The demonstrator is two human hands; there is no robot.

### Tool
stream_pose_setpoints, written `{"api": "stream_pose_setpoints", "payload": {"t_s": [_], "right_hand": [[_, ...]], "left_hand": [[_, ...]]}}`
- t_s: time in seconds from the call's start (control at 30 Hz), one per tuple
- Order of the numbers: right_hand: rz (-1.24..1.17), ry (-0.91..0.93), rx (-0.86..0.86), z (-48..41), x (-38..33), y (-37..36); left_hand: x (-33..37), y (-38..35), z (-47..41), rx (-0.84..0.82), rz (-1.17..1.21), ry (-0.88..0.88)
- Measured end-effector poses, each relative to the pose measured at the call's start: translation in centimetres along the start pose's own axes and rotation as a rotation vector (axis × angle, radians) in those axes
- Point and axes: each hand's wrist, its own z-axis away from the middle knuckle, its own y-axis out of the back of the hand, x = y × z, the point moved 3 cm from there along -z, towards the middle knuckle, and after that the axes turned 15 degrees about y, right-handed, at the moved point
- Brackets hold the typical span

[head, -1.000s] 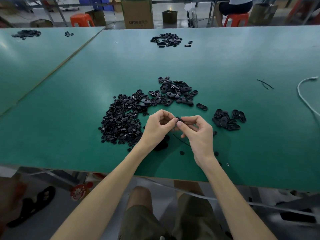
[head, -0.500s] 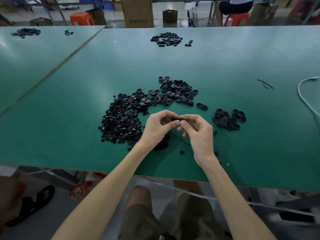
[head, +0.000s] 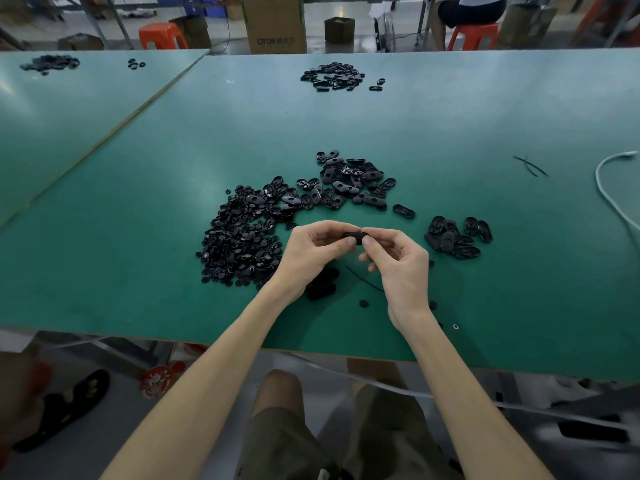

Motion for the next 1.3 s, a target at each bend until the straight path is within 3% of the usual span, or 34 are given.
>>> {"api": "stream_pose_setpoints", "payload": {"t_s": [0.57,0.93,1.3], "right_hand": [[-0.002,-0.021,-0.001,-0.01,0.0,0.01],[0.071,-0.015,-0.055,0.11,0.15,-0.21],[0.043,-0.017,0.006,0.01,0.2,0.13]], "left_hand": [[-0.12,0.02,-0.11,0.011,-0.046,0.004],[-0.07,-0.2,0.07,0.125,-0.153,0.015],[0.08,-0.04,0.2,0.058,-0.065,-0.004]]}}
